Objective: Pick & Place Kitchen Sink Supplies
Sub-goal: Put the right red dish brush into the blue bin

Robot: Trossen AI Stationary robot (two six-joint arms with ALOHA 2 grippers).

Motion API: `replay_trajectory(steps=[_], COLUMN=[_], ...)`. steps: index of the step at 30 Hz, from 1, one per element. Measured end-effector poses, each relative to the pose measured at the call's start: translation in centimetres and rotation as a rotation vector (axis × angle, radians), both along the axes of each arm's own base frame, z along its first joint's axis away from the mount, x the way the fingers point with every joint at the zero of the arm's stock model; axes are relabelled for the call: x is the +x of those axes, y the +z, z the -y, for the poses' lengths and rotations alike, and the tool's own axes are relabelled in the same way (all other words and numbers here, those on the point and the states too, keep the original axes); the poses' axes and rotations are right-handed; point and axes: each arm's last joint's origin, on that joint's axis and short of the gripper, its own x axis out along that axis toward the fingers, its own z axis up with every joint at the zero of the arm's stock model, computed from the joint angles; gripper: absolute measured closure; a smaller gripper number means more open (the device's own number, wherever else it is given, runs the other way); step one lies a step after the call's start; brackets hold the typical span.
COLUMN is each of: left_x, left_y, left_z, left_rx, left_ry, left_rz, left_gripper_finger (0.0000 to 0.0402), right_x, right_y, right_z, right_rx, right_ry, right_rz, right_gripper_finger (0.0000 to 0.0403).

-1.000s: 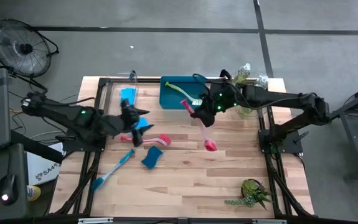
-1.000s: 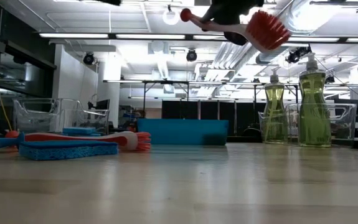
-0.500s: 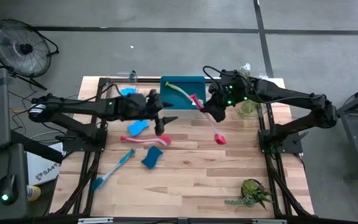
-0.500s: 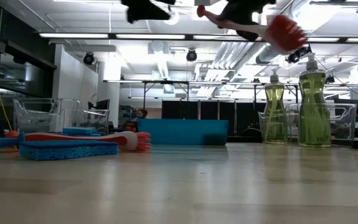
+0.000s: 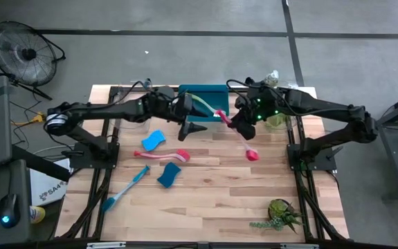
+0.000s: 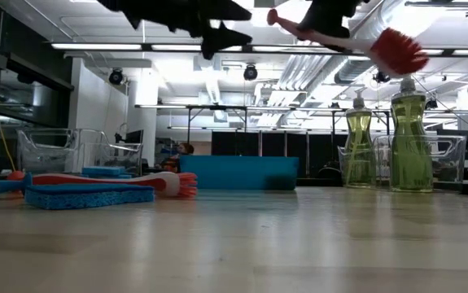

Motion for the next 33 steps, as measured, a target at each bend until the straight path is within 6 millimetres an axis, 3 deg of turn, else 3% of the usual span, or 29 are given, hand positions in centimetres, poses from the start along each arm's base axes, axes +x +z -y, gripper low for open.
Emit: replay_trajectory(steps=[9,18,27,33], left_x=[1.4,0.7,0.7,0.7], left_y=[-0.9,-0.4,-0.6,0.2], left_z=[-2.2,-4.6,-4.8,-4.8], left_rx=[-0.021,-0.046,-0.036,-0.013], left_ry=[-0.027,-0.08,-0.123,-0.146], left_rz=[0.087,0.162,0.163,0.236], left_gripper_finger=[0.0131,0.0131,0.0131,0.0134], right_x=[1.0,2.9,5.0,5.3], right_y=[-0.2,-1.1,-1.8,-2.0], right_z=[-0.6,-0.5,0.1,0.2], right_rx=[-0.065,-0.092,-0.103,-0.085], right_ry=[-0.015,-0.056,-0.104,-0.123], right_rz=[0.017,0.023,0.087,0.09], right_gripper_finger=[0.0336,0.0336,0.0336,0.0336])
